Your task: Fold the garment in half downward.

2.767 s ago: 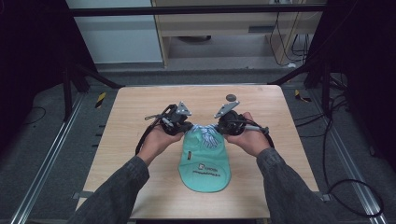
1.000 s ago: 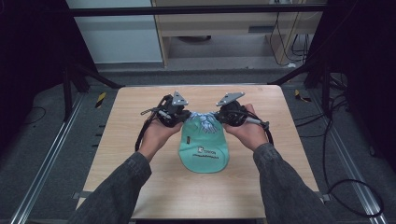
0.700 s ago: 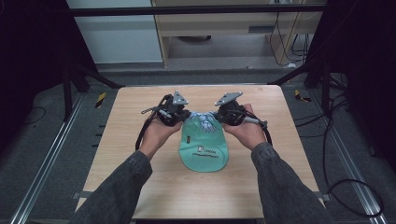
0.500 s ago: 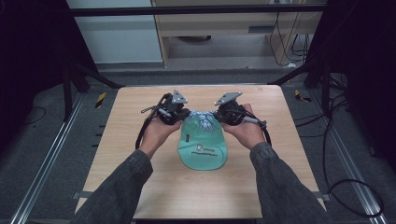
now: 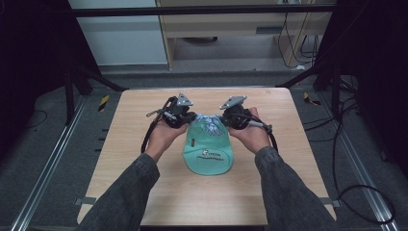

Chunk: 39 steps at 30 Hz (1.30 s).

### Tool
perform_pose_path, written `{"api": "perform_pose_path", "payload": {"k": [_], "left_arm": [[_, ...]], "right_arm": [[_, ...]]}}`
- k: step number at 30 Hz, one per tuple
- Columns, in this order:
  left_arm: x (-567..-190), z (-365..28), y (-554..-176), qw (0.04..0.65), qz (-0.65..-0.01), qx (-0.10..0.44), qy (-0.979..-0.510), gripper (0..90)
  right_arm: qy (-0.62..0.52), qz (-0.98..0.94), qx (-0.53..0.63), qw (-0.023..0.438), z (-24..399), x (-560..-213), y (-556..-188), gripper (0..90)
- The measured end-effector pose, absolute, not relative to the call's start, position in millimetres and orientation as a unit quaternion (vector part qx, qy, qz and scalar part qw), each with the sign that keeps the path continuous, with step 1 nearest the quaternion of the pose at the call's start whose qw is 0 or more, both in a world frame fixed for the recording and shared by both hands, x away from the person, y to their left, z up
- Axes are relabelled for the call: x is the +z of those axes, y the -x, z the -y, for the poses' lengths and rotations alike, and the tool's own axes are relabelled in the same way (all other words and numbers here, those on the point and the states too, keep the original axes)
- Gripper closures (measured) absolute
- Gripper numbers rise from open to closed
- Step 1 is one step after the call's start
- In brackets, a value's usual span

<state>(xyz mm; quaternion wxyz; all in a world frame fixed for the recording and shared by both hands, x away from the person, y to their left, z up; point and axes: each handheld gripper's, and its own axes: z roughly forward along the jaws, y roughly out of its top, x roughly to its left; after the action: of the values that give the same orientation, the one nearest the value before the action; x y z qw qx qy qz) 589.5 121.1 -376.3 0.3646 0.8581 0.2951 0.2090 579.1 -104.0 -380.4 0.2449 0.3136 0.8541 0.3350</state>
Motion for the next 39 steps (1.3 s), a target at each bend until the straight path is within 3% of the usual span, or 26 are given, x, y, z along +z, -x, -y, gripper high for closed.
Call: {"api": "perform_pose_path", "payload": {"k": [21,39], "left_arm": [[-397.9,-125.2,-530.6,0.381,-0.271,0.210,-0.859,85.7],[-413.7,-124.3,-501.7,0.380,-0.257,0.197,-0.867,85.8]], "right_arm": [[-0.282,-0.860,0.356,0.232,114.1,-399.1,-525.4,84.2],[-0.262,-0.870,0.352,0.226,118.0,-412.3,-495.6,84.1]]}}
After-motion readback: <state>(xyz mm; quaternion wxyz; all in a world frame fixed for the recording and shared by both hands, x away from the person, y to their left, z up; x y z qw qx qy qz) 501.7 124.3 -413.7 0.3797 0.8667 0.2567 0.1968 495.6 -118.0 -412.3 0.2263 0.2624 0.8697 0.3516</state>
